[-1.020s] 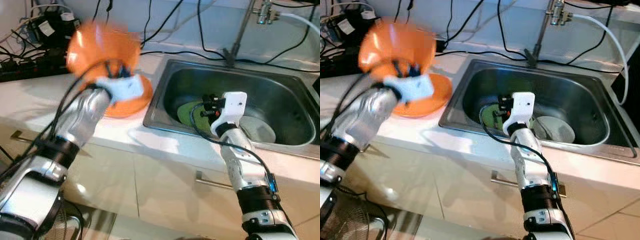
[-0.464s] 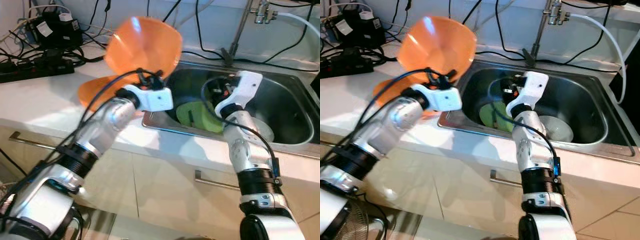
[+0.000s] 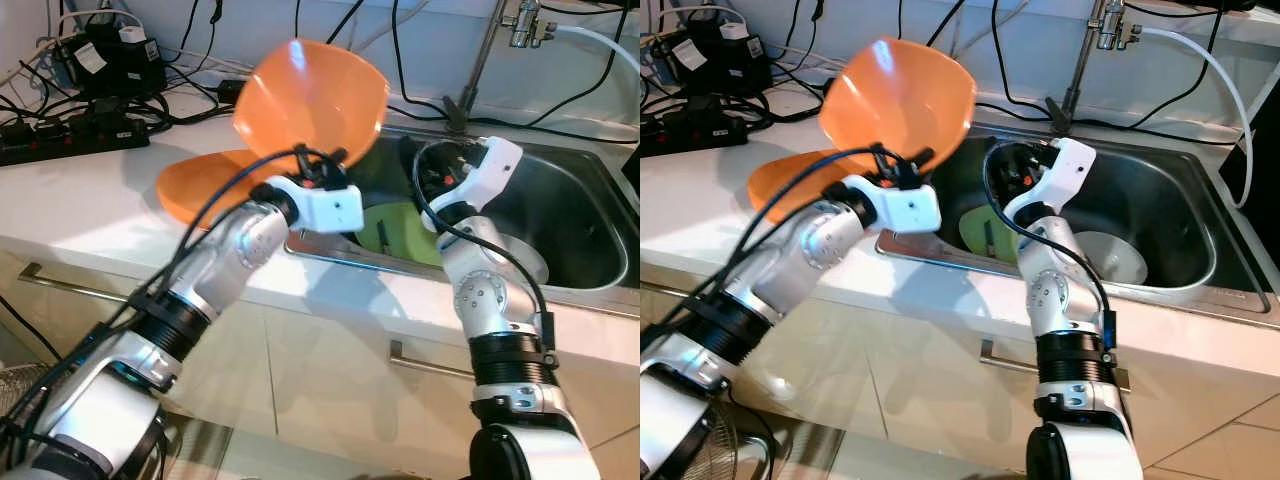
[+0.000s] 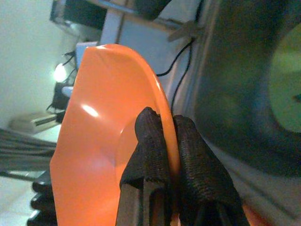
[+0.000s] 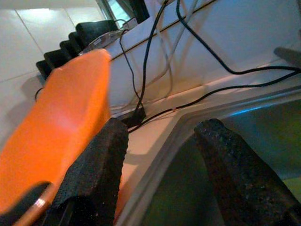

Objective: Kitchen organization

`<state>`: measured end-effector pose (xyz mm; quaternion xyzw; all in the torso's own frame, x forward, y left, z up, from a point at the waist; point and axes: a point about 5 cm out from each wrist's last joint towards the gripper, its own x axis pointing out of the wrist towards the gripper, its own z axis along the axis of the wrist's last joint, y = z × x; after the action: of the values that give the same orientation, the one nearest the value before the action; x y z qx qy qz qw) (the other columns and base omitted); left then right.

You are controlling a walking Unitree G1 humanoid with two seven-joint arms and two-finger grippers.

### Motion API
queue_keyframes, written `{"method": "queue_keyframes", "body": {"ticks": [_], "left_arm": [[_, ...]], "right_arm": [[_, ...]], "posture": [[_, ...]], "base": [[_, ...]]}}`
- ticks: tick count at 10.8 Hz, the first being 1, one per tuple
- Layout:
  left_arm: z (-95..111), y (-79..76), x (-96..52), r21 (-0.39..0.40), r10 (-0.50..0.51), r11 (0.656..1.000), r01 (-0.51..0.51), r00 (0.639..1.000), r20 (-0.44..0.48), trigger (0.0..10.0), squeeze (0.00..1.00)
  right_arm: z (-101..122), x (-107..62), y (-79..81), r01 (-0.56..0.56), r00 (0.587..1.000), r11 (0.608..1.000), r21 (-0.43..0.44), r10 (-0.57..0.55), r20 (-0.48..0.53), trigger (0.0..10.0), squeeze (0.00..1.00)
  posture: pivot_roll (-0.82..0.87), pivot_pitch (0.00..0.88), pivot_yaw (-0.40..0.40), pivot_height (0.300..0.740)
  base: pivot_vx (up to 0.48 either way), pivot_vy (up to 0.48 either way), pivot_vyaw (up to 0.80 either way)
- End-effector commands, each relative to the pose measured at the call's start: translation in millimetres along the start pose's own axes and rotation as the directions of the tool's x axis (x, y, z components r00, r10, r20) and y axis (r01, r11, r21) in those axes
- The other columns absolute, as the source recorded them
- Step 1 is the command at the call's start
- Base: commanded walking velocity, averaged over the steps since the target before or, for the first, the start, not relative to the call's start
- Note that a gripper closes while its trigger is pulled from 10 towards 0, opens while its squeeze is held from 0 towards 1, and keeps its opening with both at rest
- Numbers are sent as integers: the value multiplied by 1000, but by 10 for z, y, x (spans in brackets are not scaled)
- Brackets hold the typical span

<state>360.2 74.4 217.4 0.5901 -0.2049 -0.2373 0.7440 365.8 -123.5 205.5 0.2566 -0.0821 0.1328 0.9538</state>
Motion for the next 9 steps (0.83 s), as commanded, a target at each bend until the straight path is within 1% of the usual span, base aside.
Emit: {"method": "queue_keyframes", "body": {"ticks": [1, 3, 5, 9], "left_arm": [[79, 11, 3, 21, -5, 1000, 5, 999, 35, 10000, 0], [108, -37, 9, 15, -31, 999, 30, 999, 44, 10000, 0], [127, -49, 12, 17, -35, 999, 34, 998, 53, 10000, 0], [214, -17, 23, 20, -12, 1000, 10, 996, 93, 10000, 0]], "right_arm": [[131, 43, 81, -37, 999, 999, 14, 36, 37, 10000, 0], [164, 53, 137, -66, 997, 995, 75, 63, 49, 10000, 0], [166, 53, 178, -88, 995, 993, 82, 85, 47, 10000, 0], [130, 70, 188, -80, 996, 993, 88, 78, 30, 10000, 0]], "posture": [[202, 0, -11, 740], [203, 0, -12, 740], [202, 0, -12, 740], [207, 0, -16, 740]], "base": [[0, 0, 0], [0, 0, 0], [0, 0, 0], [0, 0, 0]]}}
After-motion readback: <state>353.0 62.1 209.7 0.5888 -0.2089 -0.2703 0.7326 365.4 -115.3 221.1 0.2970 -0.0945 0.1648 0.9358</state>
